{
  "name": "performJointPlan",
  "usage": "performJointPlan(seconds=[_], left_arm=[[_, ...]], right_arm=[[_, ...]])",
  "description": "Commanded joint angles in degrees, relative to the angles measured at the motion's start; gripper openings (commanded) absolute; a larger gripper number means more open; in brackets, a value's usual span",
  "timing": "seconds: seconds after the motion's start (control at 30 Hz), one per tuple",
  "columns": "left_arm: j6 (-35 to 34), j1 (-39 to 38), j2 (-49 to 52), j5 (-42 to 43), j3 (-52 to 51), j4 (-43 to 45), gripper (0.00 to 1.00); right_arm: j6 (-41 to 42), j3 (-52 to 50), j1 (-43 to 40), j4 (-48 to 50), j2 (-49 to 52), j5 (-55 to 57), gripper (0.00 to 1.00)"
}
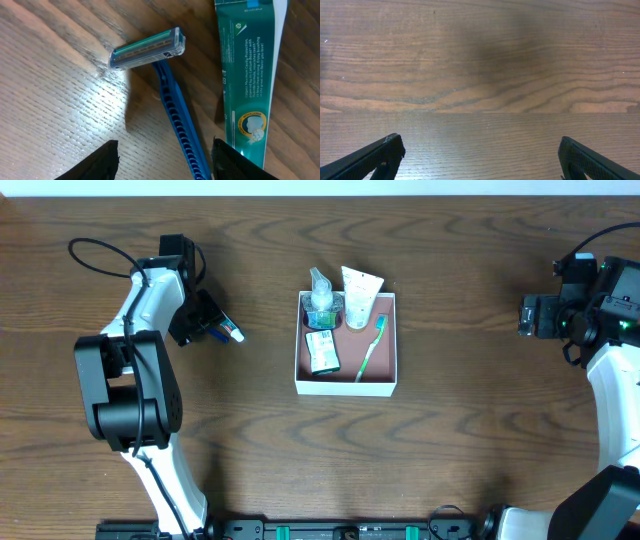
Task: Pack container
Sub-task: 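Grasp the blue razor with the left gripper and lift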
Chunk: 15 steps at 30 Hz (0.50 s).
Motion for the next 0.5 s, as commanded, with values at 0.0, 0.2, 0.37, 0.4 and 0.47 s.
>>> performJointPlan(seconds=[0.0, 0.2, 0.37, 0.4, 0.47], left_arm=[[0.61, -0.17, 2.49, -0.02, 0.52, -0.2, 0.6], [1.25, -0.17, 5.14, 1.92, 0.52, -0.9, 0.6], [1.51, -0.17, 5.11, 2.14, 0.52, -2.49, 0.51], [1.73, -0.17, 5.11, 2.12, 0.52, -2.97, 0.47], [1.9, -0.17, 5.11, 2.12, 0.52, -3.96, 0.41]], right_arm=[[-0.7, 0.33, 0.42, -0.02, 0.22, -0.46, 0.99], [-0.7, 0.33, 0.42, -0.02, 0.22, -0.44, 0.99], [-0.7, 0.33, 0.42, -0.02, 0.22, -0.44, 0.99], [-0.7, 0.33, 0.42, -0.02, 0.22, -0.44, 0.99], [-0.7, 0.33, 0.42, -0.02, 0.22, -0.44, 0.99]])
